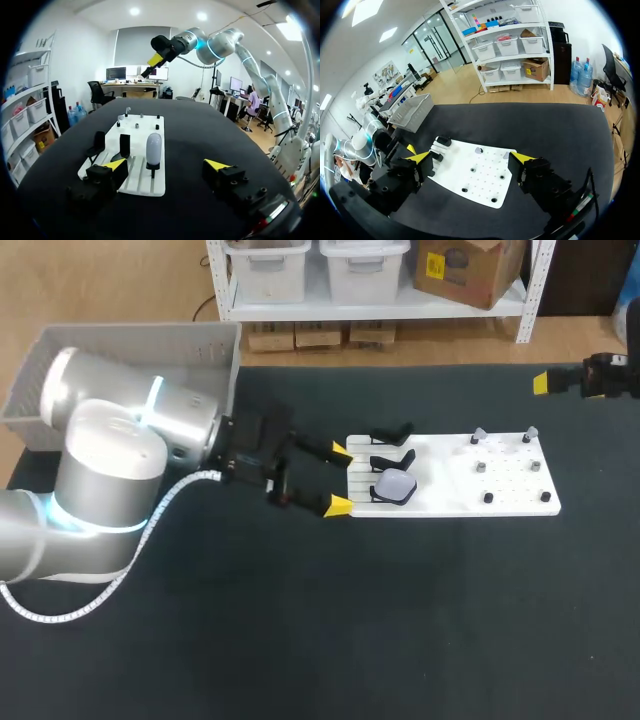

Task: Pick up each earbud case from the left stands, insert the matching earbuds, close the lid, and place the case in the box.

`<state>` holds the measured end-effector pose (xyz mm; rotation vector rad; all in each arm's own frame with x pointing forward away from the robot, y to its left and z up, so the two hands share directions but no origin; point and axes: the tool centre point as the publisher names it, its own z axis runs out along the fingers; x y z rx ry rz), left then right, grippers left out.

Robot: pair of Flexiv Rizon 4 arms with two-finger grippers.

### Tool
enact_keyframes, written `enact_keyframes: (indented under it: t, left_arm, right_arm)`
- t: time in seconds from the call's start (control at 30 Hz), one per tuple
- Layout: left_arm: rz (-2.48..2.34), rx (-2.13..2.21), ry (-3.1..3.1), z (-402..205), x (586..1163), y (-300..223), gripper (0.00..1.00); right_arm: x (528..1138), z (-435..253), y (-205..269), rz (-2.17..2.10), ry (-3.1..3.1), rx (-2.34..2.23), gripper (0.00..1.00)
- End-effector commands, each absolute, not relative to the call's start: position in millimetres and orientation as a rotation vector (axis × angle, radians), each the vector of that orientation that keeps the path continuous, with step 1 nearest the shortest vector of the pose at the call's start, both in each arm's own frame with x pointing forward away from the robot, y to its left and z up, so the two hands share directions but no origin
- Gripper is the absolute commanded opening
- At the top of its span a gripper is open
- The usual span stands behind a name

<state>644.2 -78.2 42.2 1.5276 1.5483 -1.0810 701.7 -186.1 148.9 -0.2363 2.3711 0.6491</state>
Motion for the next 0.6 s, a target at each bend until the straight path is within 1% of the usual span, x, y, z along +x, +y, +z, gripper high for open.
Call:
enact_keyframes:
  t: [0.03, 0.13, 0.2, 0.23, 0.27, 0.3, 0.4, 0.6]
  left_arm:
    - [-1.090, 1.547, 1.545, 35.6, 651.3, -87.0, 0.98]
    - [-1.091, 1.559, 1.545, 33.2, 653.7, -89.2, 0.93]
    - [-1.094, 1.573, 1.541, 32.9, 655.8, -90.5, 0.92]
    - [-1.094, 1.578, 1.539, 32.8, 656.6, -91.1, 0.72]
    - [-1.094, 1.583, 1.538, 32.6, 657.5, -91.8, 0.58]
    - [-1.094, 1.586, 1.537, 32.2, 658.4, -92.5, 0.56]
    - [-1.098, 1.594, 1.536, 30.9, 660.4, -94.6, 0.73]
    - [-1.100, 1.618, 1.540, 26.5, 662.4, -99.6, 0.76]
  right_arm:
    - [701.1, 149.4, -186.1, 0.647, 2.372, -0.236, 1.00]
    - [701.1, 149.4, -186.1, 0.647, 2.372, -0.236, 1.00]
    - [701.1, 149.4, -186.1, 0.647, 2.372, -0.236, 1.00]
    - [701.1, 149.4, -186.1, 0.647, 2.372, -0.236, 1.00]
    - [701.1, 149.4, -186.1, 0.647, 2.372, -0.236, 1.00]
    - [701.1, 149.4, -186.1, 0.647, 2.372, -0.236, 1.00]
    - [701.1, 149.4, -186.1, 0.647, 2.372, -0.236, 1.00]
    - [701.1, 149.4, -186.1, 0.647, 2.372, -0.236, 1.00]
